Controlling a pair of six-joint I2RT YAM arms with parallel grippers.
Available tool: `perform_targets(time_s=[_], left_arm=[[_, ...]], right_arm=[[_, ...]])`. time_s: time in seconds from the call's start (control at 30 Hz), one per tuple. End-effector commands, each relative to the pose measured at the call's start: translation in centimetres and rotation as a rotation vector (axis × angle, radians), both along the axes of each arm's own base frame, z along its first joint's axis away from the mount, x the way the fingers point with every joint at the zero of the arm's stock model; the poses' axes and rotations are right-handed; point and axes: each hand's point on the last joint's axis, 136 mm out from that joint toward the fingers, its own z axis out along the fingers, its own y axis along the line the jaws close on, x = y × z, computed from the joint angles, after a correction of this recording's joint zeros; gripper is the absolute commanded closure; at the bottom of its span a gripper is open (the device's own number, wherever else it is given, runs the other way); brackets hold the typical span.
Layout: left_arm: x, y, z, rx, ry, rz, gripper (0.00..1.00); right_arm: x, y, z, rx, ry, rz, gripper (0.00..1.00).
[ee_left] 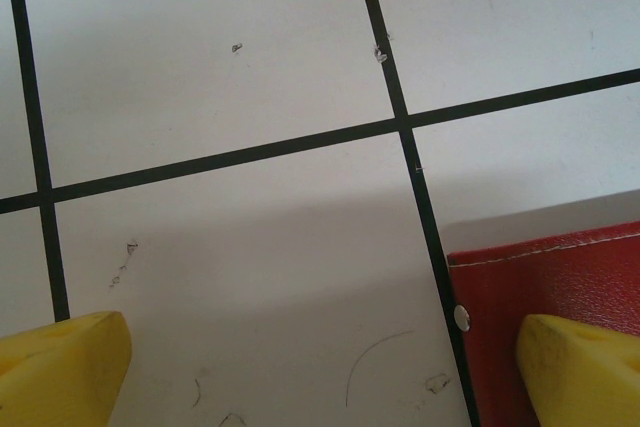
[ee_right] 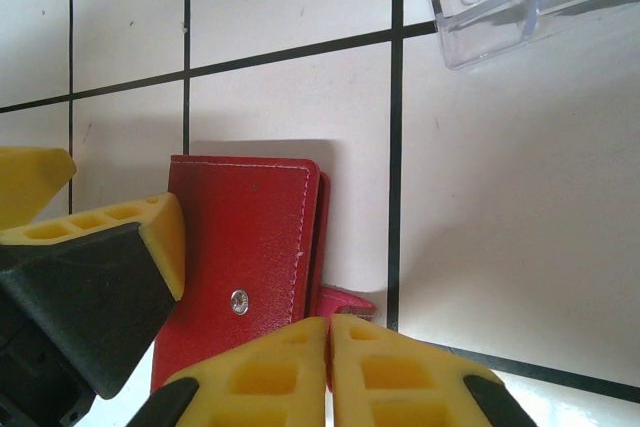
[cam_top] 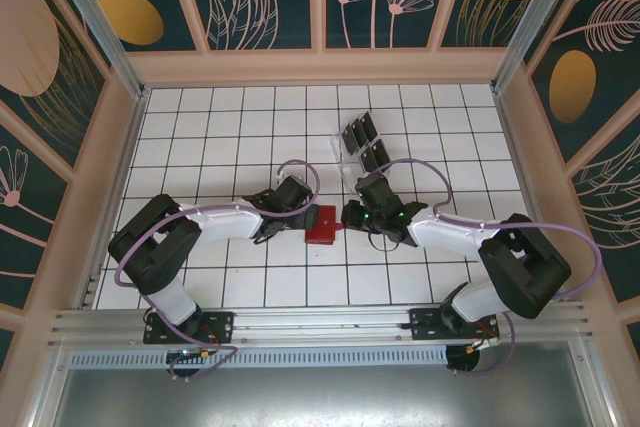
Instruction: Put the credit cards into the card holder
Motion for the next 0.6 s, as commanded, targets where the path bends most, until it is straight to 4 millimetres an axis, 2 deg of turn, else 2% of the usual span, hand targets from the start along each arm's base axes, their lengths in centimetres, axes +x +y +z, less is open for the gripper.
perform_targets(time_s=[0.0,0.33,0.57], left_arm=[[-0.72,0.56,-1.34,0.036,0.032,-0.014,0.01],[-0.68,0.51,-1.38,0.036,0.032,-0.015,0.01],[-0.65,0.52,-1.37,0.036,0.031,-0.015,0.02]], right_arm=[[-0.50,-0.35,-0.48,-0.015,0.005,-0.001,0.94],[-0.56,-0.26,-0.95,-0.020,0.018,0.005,0.88],[-0.53,-0.12,-0.80,-0.013,0.016,0.009,0.97]])
